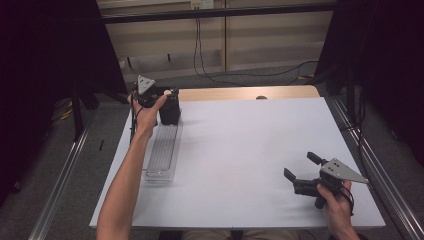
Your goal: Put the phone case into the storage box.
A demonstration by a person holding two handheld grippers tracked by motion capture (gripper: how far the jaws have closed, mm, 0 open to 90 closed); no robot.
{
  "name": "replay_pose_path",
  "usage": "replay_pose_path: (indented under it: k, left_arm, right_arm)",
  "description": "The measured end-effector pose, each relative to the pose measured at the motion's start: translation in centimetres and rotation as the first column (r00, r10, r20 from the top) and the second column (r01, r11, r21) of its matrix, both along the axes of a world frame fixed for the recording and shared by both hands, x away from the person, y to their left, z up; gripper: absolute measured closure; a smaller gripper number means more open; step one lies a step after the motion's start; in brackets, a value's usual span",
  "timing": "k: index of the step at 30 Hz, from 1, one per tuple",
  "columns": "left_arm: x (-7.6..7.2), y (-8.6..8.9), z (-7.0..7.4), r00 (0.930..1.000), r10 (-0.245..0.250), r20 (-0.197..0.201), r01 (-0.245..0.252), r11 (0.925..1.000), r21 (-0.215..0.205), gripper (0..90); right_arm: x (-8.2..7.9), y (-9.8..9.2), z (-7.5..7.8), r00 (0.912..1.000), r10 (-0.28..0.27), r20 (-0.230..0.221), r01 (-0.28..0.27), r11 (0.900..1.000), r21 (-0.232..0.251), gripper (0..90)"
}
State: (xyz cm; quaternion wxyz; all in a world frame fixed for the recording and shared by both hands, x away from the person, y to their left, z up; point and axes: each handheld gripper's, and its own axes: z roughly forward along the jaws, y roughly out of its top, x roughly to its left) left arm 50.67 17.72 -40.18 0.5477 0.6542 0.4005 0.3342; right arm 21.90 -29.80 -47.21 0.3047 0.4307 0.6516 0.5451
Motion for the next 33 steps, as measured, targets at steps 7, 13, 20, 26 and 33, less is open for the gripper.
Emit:
replay_pose_path:
  k: [7, 13, 20, 26, 33]
  left_arm:
    - [-0.1, -0.1, 0.4, 0.9994, -0.021, 0.026, 0.021, 0.9998, 0.007, 1.8]
    - [-0.2, 0.0, 0.7, 0.9995, -0.016, 0.028, 0.016, 0.9998, 0.009, 1.8]
    - [-0.7, 0.2, 1.3, 0.9993, 0.004, 0.037, -0.004, 1.0, 0.003, 1.8]
    - [-1.0, 0.7, 1.8, 0.9994, -0.011, 0.033, 0.012, 0.9999, -0.007, 1.8]
    - [-1.6, 1.2, 1.8, 0.9999, -0.009, -0.008, 0.009, 0.9999, -0.013, 2.2]
  right_arm:
    - [0.0, 0.0, 0.0, 1.0, 0.001, 0.003, -0.001, 1.0, -0.001, 0.0]
    - [0.0, 0.0, 0.0, 1.0, 0.004, 0.004, -0.004, 1.0, 0.003, 0.0]
    - [0.0, 0.1, 0.0, 1.0, 0.004, 0.003, -0.004, 1.0, 0.002, 0.0]
    - [0.0, 0.0, 0.0, 1.0, 0.005, 0.008, -0.005, 1.0, 0.0, 0.0]
    - [0.0, 0.0, 0.1, 0.9999, -0.004, 0.011, 0.004, 1.0, 0.003, 0.0]
